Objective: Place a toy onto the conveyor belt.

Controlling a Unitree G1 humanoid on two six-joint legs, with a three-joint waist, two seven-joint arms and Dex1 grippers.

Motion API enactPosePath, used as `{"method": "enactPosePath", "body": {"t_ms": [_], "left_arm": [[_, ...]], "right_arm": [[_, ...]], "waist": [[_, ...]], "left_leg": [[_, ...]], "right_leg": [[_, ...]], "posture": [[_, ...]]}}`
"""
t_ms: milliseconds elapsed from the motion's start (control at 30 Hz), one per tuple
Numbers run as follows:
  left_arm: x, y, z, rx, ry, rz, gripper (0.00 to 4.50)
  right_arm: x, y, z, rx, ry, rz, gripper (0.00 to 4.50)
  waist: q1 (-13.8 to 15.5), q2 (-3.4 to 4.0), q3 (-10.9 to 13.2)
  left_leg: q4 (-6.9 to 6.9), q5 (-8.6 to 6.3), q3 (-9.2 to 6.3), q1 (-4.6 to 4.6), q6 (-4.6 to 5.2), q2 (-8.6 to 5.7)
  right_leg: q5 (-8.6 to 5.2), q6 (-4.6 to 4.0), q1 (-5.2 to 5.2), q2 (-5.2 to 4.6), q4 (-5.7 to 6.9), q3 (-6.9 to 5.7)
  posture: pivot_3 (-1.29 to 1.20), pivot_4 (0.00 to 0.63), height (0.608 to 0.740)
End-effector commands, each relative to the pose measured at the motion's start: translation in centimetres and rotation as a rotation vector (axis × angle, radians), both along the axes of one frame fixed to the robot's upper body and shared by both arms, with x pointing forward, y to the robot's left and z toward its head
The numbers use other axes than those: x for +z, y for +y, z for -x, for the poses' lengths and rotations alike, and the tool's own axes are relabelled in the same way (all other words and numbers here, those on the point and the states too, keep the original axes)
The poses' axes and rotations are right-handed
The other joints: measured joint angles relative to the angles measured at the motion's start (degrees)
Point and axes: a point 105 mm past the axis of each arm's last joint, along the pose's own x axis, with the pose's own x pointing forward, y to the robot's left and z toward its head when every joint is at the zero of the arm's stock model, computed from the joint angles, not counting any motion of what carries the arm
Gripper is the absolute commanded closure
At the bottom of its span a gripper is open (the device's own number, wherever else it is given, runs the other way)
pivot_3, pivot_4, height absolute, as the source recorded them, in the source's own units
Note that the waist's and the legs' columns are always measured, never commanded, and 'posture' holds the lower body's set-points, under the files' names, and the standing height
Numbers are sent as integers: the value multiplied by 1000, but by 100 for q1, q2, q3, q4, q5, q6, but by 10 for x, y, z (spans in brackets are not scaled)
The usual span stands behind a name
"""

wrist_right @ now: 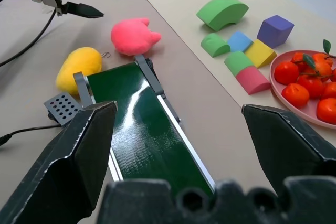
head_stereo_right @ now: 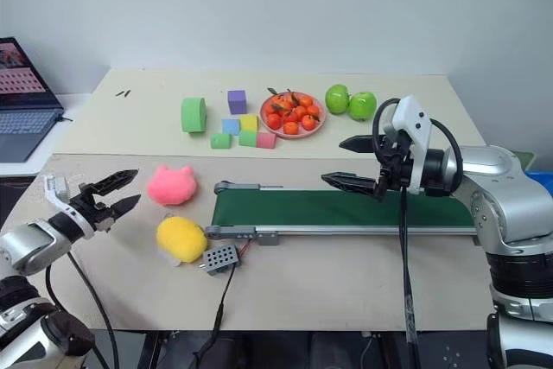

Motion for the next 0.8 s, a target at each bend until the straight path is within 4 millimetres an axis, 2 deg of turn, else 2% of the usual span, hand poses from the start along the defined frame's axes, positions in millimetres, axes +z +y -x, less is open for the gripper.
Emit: {"method": "enactPosePath", "body": {"t_ms": [33, 167, 333, 600, 800], "left_arm": [[-3, 9, 19, -7, 12, 114, 17], [-9, 19, 36, 4, 48, 135, 17], [-19, 21, 50, 11, 68, 180, 17], [-63, -19, 63, -48, 200, 230, 17], [-69, -38, 55, -76, 230, 190, 17]], "right_arm": [[9, -4, 4, -5, -48, 21, 0], [7, -7, 5, -13, -42, 27, 0], [4, -6, 5, -16, -38, 27, 0], [4, -8, 3, -27, -46, 44, 0], [5, -12, 7, -50, -50, 50, 0]], "waist": [[-18, 0, 0], [-56, 0, 0], [-36, 0, 0], [13, -2, -3], [24, -2, -4]], "left_leg": [[0, 1, 0, 2, -1, -1], [-4, 0, 1, 2, 0, -1], [-3, 2, 1, 5, -5, -1], [-4, 4, -2, 5, -8, -12], [-8, 7, -5, 6, -14, -19]], "right_leg": [[0, 0, 0, 0, 1, 1], [0, 0, -2, 0, 3, 3], [0, 0, -4, -5, 0, 6], [0, -1, -4, -17, 0, 5], [0, -2, -4, -23, 2, 5]], "posture": [[0, 150, 738], [0, 150, 738], [0, 150, 738], [0, 150, 738], [0, 150, 738]]}}
